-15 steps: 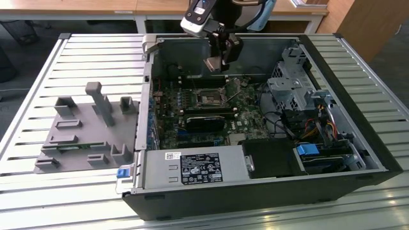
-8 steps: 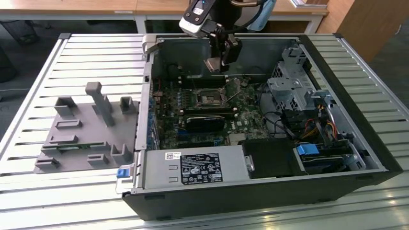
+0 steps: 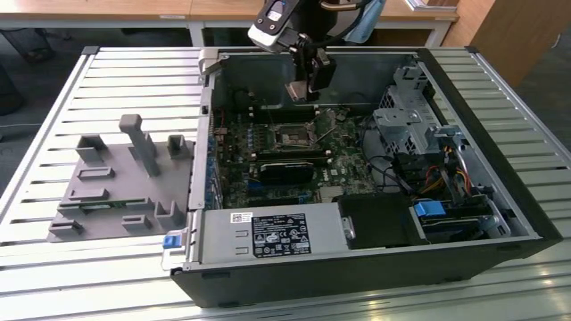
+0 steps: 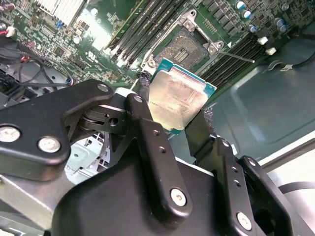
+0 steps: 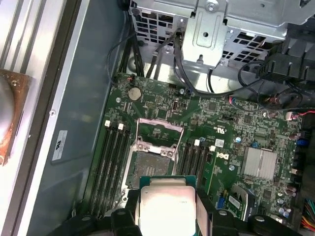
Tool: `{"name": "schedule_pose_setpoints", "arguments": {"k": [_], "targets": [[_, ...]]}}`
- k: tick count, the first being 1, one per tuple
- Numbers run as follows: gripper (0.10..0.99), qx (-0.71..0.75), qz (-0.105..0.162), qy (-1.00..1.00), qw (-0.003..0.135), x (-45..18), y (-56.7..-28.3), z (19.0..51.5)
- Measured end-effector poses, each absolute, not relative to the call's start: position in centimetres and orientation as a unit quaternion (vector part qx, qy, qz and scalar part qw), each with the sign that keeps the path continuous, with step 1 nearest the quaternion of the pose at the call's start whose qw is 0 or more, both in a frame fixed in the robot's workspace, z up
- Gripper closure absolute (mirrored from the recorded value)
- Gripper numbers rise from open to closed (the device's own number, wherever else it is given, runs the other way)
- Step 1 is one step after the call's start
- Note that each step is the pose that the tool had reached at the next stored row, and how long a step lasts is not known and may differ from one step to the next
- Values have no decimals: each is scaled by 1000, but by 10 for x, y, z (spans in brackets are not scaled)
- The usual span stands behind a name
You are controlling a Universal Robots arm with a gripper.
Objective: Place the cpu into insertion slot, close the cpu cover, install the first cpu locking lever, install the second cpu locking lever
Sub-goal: 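Place the cpu into insertion slot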
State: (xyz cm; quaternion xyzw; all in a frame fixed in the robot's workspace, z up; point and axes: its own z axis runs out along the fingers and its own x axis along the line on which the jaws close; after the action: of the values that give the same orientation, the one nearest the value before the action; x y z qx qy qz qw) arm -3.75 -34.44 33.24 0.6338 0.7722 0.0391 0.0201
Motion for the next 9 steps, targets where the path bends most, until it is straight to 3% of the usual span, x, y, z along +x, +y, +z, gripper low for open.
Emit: {"name": "schedule_pose_setpoints", "arguments": {"k": [9], "targets": [[545, 654, 39, 755, 21, -38, -344, 331]]}}
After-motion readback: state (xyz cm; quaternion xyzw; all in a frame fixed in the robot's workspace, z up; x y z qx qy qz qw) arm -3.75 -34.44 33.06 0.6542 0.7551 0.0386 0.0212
